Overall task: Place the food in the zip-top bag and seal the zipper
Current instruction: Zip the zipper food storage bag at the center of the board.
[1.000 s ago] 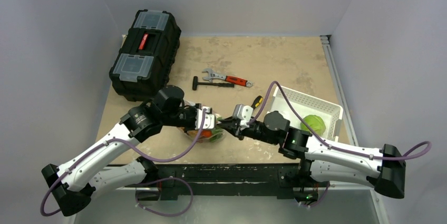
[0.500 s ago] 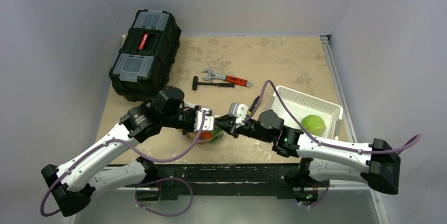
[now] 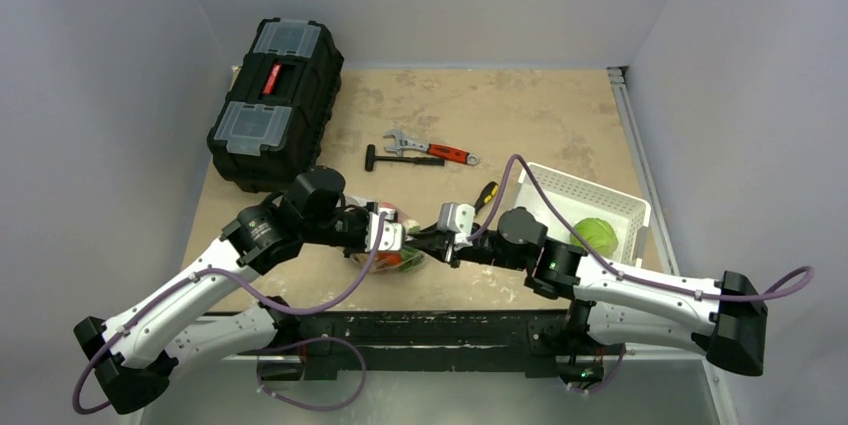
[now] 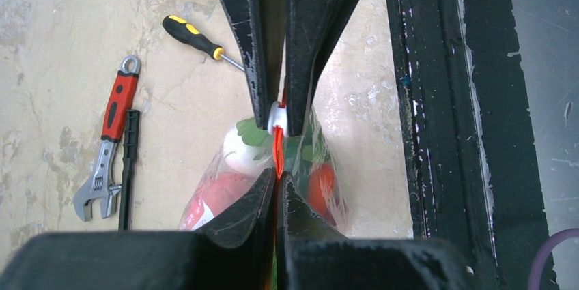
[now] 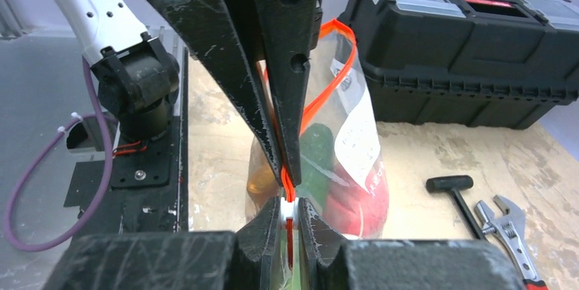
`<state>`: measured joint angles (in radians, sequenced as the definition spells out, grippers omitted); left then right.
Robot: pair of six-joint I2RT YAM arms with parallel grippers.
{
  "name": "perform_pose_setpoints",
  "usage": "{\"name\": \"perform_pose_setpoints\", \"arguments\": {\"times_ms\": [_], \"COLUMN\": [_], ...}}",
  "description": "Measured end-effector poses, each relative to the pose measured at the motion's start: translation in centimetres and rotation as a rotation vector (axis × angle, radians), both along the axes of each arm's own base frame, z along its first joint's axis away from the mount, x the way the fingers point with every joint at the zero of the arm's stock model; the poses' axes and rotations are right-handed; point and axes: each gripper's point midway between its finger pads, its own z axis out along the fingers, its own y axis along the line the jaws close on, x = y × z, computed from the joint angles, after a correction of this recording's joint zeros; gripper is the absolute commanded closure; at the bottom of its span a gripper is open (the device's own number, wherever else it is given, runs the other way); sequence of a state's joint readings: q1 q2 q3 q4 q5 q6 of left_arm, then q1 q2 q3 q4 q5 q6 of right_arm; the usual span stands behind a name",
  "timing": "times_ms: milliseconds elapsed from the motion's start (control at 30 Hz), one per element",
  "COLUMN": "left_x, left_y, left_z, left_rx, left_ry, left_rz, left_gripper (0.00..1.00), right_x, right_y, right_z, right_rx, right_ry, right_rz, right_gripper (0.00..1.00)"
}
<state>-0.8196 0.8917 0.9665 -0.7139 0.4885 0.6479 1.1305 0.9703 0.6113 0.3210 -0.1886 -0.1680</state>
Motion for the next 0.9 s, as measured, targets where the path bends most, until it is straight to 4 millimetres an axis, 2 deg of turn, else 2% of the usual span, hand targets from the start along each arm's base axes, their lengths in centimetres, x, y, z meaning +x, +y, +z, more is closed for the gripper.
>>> {"name": "perform_pose_setpoints", "arguments": {"times_ms": [333, 533, 700, 900], "left_x": [0.4, 0.5, 0.9, 1.2], "left_y": [0.2, 0.3, 0.1, -0.2], "left_z": [-0.3, -0.4, 0.0, 0.5], "left_rx": [0.019, 0.021, 0.008, -0.01], "left_ry": [-0.002, -0.006, -0.027, -0.044], "left_rz": [0.019, 0.025, 0.034, 0.036], "left_gripper": [1.0, 1.0, 1.0, 1.0], "right_x": [-0.8, -0.6, 0.0, 0.8], "right_y": [1.3, 1.9, 1.6, 0.1], "right_z": [-1.1, -1.2, -0.6, 0.4], "right_rx": [-0.026, -0.026, -0.007, 0.027], "right_ry": [0.015, 0.016, 0.013, 0.003], "right_rz": [0.071, 0.066, 0.016, -0.061], "right_gripper": [0.99, 0.98, 0.98, 0.97]}}
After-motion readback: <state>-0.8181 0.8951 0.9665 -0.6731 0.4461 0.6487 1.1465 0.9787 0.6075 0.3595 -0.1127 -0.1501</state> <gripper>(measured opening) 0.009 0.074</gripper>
